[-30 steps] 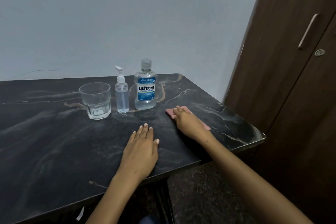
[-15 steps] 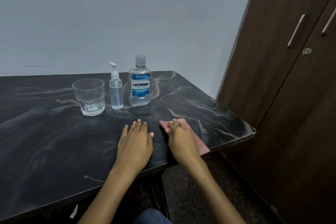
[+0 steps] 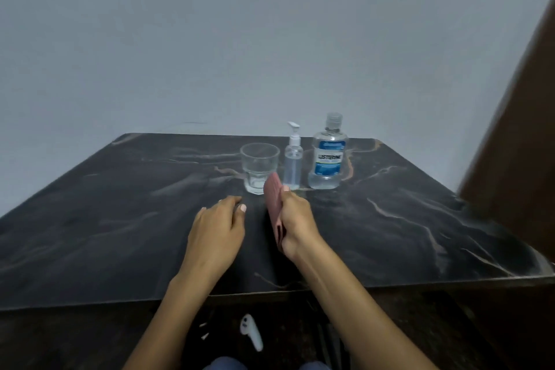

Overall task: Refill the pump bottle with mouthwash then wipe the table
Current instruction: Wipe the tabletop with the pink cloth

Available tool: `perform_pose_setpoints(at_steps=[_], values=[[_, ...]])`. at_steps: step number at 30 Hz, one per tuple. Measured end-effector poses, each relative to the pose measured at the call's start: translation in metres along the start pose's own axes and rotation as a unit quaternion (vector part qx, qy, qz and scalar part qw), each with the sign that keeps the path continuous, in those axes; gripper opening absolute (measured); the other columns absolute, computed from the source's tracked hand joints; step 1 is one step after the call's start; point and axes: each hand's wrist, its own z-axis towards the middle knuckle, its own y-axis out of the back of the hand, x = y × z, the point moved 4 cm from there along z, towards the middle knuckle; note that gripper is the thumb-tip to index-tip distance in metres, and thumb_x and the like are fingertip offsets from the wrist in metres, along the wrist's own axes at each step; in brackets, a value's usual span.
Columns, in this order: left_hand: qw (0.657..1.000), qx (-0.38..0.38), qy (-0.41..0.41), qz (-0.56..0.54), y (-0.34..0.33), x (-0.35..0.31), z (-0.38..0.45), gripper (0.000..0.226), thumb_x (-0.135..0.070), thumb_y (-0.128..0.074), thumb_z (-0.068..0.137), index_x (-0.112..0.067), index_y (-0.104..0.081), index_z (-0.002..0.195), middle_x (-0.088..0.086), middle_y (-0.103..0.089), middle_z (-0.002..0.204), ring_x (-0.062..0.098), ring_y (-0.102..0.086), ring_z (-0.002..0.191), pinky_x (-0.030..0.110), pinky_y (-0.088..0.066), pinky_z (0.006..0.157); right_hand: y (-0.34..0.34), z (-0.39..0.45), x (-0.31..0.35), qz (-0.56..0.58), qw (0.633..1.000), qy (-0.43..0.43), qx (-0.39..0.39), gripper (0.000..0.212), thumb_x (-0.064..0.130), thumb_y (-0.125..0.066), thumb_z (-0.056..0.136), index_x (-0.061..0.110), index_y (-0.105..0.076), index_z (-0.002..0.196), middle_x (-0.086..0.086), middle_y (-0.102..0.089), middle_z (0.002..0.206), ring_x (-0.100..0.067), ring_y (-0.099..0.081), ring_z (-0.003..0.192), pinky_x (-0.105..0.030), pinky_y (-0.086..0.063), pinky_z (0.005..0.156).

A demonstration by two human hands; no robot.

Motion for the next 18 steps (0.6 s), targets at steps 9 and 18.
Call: perform_pose_setpoints(at_steps=[9,18], values=[[1.000,-0.009,0.001,0.004,0.032,0.048,-0.008,0.043,-0.019,-0.049,0.094,-0.018,-0.045,0.136,0.003,-0.047,0.142,0.019,-0.041,0.133,0.040,-0.031,0.112,-0.084,0.009,-0.035,-0.186,0.980,0.039,0.060,0.038,0.030,-0.037,0.100,0.013,-0.067,0.084,0.000,-0.070,0.067,-0.017,-0.064,0.059,-0.030,-0.055,0.059],[0.976,0.148,-0.095,0.125,0.014,0.067,-0.007,0.053,-0.047,-0.052,0.088,-0.029,-0.042,0.137,-0.011,-0.032,0.150,0.000,-0.021,0.139,0.029,-0.008,0.115,-0.027,-0.003,-0.031,-0.621,0.703,0.207,0.277,0.045,0.027,-0.053,0.095,0.021,-0.046,0.138,-0.002,-0.033,0.153,-0.016,-0.025,0.144,-0.039,-0.018,0.119]])
